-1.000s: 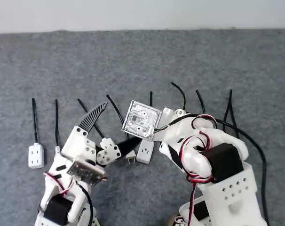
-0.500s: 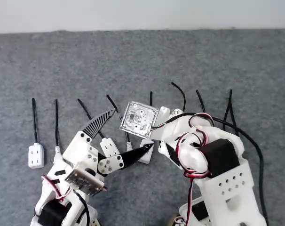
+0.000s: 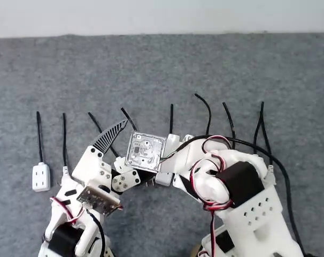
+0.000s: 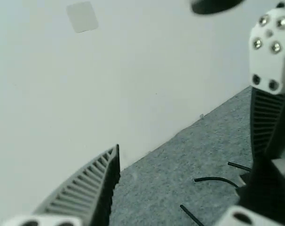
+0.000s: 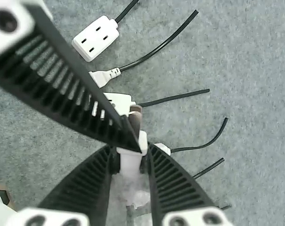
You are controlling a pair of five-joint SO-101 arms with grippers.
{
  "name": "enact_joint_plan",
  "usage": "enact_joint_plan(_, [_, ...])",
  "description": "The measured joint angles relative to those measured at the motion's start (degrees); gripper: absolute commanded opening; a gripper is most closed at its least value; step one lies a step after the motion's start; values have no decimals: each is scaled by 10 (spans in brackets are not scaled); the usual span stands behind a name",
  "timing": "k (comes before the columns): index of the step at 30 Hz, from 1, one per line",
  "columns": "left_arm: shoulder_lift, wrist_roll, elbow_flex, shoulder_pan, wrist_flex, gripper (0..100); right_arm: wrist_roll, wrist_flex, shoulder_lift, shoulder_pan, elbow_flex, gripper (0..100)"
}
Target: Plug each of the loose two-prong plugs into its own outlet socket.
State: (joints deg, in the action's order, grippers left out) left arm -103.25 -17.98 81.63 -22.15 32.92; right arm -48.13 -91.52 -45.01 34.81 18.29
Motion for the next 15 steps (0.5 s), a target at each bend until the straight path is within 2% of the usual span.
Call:
enact_joint_plan(8, [-1,0,40,4,-51,412,0,-19,-40,11,1,9])
enact_joint_plan(15, [-1,0,69,8,-48,412,0,-28,-53,17,1,9])
